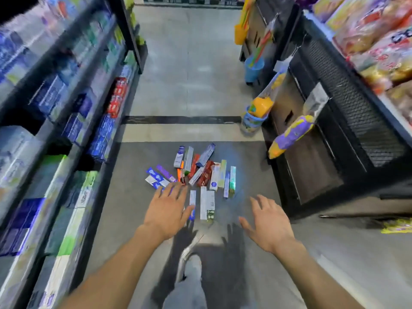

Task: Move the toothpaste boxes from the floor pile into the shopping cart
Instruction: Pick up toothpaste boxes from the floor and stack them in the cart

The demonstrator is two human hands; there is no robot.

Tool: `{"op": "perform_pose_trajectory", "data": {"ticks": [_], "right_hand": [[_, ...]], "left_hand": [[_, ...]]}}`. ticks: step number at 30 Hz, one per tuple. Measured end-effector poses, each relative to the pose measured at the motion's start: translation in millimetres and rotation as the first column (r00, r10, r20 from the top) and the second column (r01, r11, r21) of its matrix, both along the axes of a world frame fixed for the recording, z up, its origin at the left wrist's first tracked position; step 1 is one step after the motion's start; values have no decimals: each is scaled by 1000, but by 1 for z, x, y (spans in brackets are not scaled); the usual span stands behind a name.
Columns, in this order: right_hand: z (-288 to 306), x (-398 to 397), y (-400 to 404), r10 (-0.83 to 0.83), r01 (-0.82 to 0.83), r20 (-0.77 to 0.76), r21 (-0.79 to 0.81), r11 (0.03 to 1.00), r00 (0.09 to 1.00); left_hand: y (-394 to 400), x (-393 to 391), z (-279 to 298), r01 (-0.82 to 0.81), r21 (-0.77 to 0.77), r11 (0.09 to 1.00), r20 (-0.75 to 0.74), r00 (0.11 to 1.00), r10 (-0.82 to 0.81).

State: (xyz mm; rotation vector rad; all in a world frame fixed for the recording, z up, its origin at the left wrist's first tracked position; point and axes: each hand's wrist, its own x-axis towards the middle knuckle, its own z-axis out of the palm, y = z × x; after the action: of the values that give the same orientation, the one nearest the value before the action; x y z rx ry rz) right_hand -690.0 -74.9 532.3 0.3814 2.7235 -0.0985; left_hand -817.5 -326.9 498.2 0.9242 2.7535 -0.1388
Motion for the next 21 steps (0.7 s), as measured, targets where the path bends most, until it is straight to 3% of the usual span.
{"op": "perform_pose_trajectory", "data": {"ticks": [5, 15, 21], "right_hand": [[-148, -73, 28, 28, -26, 60, -32, 999, 998], [-506, -147, 49, -1, 11, 94, -110, 994, 996], [-636, -168, 47, -31, 33, 14, -139, 990, 999]], "left_hand": [[35, -73, -140, 74, 50, 996, 46, 996, -76], [64, -122, -501, 37, 13, 999, 82, 996, -38], [66, -141, -620, 36, 50, 998, 70, 997, -40]]}}
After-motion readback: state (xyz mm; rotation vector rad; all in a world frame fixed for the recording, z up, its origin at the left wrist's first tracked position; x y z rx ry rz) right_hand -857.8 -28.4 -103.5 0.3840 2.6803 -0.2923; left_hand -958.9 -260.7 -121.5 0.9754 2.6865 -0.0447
